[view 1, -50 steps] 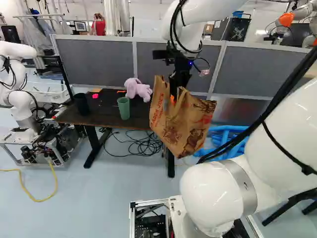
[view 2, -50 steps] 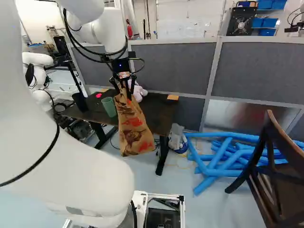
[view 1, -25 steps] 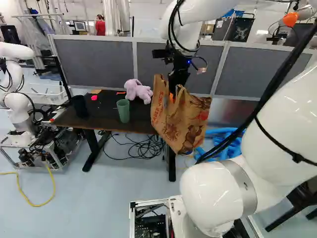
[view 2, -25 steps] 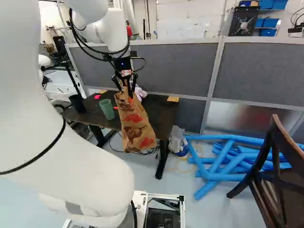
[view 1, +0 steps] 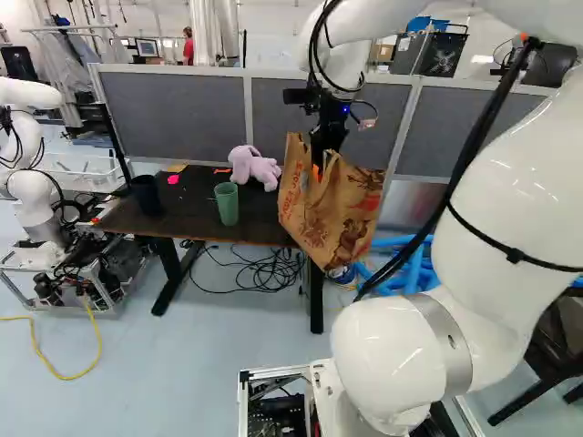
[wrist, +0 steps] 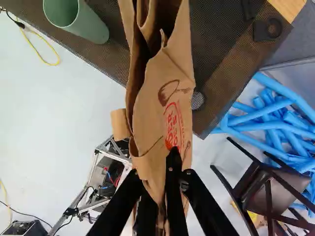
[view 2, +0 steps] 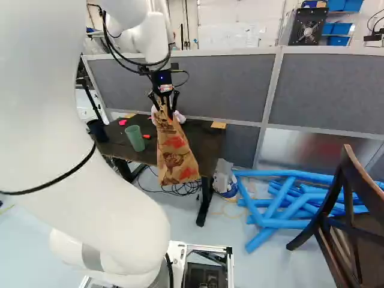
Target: Pick up the bag on the ground and place it on the table
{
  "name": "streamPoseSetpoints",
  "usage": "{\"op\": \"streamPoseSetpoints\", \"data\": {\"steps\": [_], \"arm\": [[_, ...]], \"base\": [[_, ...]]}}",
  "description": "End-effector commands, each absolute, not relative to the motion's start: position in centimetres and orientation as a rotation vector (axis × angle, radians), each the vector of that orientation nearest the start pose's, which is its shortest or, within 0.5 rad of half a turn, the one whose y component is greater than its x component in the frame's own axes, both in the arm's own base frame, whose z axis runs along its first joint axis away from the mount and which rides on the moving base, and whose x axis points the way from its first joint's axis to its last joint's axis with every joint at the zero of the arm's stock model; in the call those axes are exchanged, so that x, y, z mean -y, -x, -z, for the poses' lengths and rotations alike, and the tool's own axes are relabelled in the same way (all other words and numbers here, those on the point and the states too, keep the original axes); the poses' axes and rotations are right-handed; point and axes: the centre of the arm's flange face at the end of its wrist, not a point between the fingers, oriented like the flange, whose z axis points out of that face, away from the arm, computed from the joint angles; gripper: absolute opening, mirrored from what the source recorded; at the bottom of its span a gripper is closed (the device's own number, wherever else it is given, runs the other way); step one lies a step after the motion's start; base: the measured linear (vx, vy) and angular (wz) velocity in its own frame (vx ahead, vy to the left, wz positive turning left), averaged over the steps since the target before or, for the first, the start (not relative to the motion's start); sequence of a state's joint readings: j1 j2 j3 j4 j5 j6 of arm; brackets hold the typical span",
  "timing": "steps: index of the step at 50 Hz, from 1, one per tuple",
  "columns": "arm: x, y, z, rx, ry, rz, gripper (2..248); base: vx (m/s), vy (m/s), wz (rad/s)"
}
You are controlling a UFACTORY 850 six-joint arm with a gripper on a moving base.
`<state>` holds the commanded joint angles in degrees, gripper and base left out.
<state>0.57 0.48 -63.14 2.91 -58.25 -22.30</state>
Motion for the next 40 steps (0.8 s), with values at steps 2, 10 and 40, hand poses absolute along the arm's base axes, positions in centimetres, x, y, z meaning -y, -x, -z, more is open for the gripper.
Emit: {"op": "streamPoseSetpoints", "data": {"steps": [2,10,40], "arm": [[-0.7,-45.7,-61.0,0.576,3.058,0.157,21],[-0.3,-47.2,-61.0,0.562,3.061,0.159,21],[1.3,-52.4,-61.1,0.516,3.072,0.179,21]], "base": [[0.0,0.0,0.0],[0.0,0.0,0.0],[0.0,0.0,0.0]]}}
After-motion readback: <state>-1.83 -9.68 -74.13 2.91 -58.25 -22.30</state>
